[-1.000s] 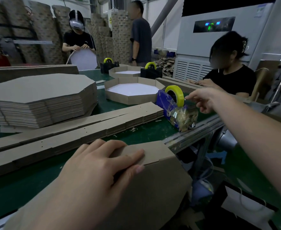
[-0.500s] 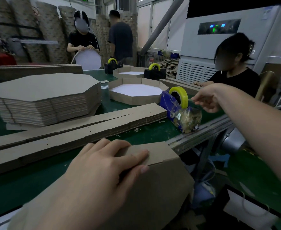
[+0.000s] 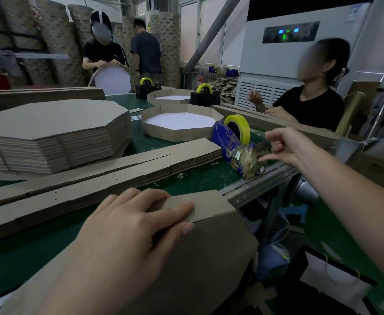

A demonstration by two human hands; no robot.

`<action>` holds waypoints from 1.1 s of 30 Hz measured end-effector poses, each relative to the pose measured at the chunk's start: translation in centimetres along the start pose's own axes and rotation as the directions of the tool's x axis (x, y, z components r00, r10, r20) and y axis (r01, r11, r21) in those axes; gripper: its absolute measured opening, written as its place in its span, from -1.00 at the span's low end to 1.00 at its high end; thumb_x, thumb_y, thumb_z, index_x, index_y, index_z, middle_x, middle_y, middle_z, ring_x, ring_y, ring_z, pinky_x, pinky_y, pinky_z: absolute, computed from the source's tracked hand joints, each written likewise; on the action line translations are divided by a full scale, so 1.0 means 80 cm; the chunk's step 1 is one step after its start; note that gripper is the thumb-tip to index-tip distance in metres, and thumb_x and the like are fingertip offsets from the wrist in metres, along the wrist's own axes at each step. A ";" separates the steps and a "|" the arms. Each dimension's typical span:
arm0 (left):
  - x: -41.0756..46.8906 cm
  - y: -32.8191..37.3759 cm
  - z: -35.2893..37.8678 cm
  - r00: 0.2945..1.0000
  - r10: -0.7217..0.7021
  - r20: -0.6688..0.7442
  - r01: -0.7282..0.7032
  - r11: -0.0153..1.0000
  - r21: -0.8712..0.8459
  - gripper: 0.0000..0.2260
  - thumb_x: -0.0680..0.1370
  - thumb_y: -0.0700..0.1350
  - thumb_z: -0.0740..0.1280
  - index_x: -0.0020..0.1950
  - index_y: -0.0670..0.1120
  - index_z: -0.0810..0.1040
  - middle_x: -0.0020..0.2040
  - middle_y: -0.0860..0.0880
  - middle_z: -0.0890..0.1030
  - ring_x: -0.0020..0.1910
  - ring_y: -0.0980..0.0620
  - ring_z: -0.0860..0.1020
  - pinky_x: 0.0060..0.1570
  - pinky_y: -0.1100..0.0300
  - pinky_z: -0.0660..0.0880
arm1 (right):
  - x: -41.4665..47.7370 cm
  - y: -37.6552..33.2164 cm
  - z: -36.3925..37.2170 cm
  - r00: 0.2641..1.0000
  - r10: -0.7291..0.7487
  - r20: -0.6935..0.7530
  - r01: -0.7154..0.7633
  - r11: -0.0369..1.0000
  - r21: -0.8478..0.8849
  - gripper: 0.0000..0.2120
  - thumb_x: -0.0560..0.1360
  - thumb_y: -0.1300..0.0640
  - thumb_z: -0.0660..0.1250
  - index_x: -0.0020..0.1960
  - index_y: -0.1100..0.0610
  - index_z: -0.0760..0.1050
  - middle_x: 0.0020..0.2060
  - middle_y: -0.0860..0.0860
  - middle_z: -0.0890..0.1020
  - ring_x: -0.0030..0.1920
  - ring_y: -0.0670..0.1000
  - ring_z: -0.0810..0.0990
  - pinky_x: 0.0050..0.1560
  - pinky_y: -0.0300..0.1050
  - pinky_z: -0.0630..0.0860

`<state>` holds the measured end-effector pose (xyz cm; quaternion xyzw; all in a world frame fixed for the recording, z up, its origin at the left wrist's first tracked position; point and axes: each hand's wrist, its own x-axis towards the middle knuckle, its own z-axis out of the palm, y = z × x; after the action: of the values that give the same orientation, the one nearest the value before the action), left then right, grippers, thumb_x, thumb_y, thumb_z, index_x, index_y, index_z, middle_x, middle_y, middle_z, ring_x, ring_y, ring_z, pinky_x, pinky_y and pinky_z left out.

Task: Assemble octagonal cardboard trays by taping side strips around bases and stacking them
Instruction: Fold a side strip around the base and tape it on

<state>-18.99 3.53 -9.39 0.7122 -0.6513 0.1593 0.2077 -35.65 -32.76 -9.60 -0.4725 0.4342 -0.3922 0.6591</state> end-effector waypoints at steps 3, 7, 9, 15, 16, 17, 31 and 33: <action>0.002 0.002 0.000 1.000 0.000 -0.005 0.000 1.000 0.000 -0.66 0.51 0.21 0.11 0.09 0.27 0.64 -0.04 0.13 0.64 -0.16 0.03 0.61 -0.32 0.16 0.47 | -0.007 0.025 -0.016 0.993 -0.111 0.025 0.107 0.985 0.134 -0.84 0.50 0.32 0.26 -0.24 0.18 0.43 -0.57 -0.09 0.22 -0.58 -0.14 0.24 0.04 0.36 0.54; 0.002 0.005 -0.001 1.000 -0.004 0.003 0.004 1.000 -0.001 -0.66 0.51 0.22 0.11 0.09 0.27 0.63 -0.04 0.14 0.64 -0.16 0.05 0.60 -0.30 0.30 0.36 | -0.018 0.056 -0.026 0.980 -0.191 0.047 0.175 0.956 0.237 -0.63 0.52 0.34 0.24 -0.44 0.12 0.37 -0.54 -0.06 0.23 -0.56 -0.12 0.24 0.03 0.21 0.58; 0.002 0.006 -0.001 1.000 -0.003 0.009 0.003 1.000 -0.004 -0.67 0.51 0.21 0.11 0.09 0.27 0.63 -0.04 0.15 0.64 -0.16 0.05 0.60 -0.28 0.34 0.33 | -0.020 0.068 -0.029 0.982 -0.188 0.015 0.179 0.955 0.237 -0.61 0.52 0.35 0.26 -0.46 0.13 0.40 -0.54 -0.04 0.26 -0.55 -0.11 0.26 0.08 0.20 0.56; 0.002 0.006 -0.003 1.000 0.000 0.008 0.001 1.000 -0.008 -0.66 0.51 0.22 0.11 0.10 0.27 0.63 -0.03 0.17 0.63 -0.15 0.07 0.60 -0.27 0.34 0.32 | -0.034 0.079 -0.040 0.876 -0.360 -0.321 0.097 0.784 -0.613 -0.79 0.45 0.16 0.46 -0.13 0.34 0.64 -0.24 0.28 0.65 -0.13 0.28 0.63 0.06 0.15 0.57; 0.001 0.006 -0.002 1.000 0.002 0.010 -0.002 1.000 -0.008 -0.66 0.50 0.22 0.11 0.10 0.26 0.63 -0.03 0.16 0.64 -0.14 0.06 0.60 -0.29 0.31 0.36 | -0.041 0.079 -0.042 0.850 -0.400 -0.342 0.083 0.743 -0.664 -0.78 0.46 0.14 0.45 -0.12 0.33 0.65 -0.18 0.29 0.66 -0.08 0.29 0.62 0.02 0.11 0.56; 0.001 0.006 -0.002 1.000 0.003 0.013 -0.003 1.000 -0.014 -0.66 0.50 0.22 0.11 0.11 0.26 0.63 -0.02 0.16 0.64 -0.14 0.06 0.60 -0.29 0.26 0.40 | -0.052 0.077 -0.039 0.833 -0.445 -0.330 0.115 0.722 -0.682 -0.81 0.47 0.11 0.44 -0.17 0.25 0.66 -0.19 0.22 0.68 -0.07 0.24 0.62 -0.01 0.06 0.54; 0.002 0.011 -0.004 0.999 0.004 0.047 -0.002 0.999 -0.047 -0.73 0.31 0.14 0.38 -0.01 0.19 0.64 0.06 0.15 0.63 -0.05 0.02 0.62 -0.16 0.05 0.53 | -0.322 0.129 0.115 0.967 -0.162 0.197 0.120 0.970 0.209 -0.83 0.11 0.20 0.60 -0.36 0.15 0.64 -0.67 -0.03 0.27 -0.67 -0.09 0.15 -0.61 -0.31 0.12; 0.001 0.011 -0.005 0.998 0.003 0.056 -0.001 0.999 -0.046 -0.73 0.31 0.14 0.37 -0.01 0.19 0.64 0.05 0.16 0.62 -0.06 0.04 0.61 -0.16 0.09 0.51 | -0.325 0.142 0.128 0.987 -0.061 0.147 0.016 0.957 0.288 -0.79 0.02 0.09 0.55 -0.42 0.16 0.63 -0.68 -0.02 0.21 -0.68 -0.10 0.11 -0.63 -0.35 0.10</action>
<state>-19.86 3.61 -8.95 0.7108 -0.6611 0.1244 0.2053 -33.01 -2.94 -13.46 -0.4096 0.3112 -0.4257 0.7444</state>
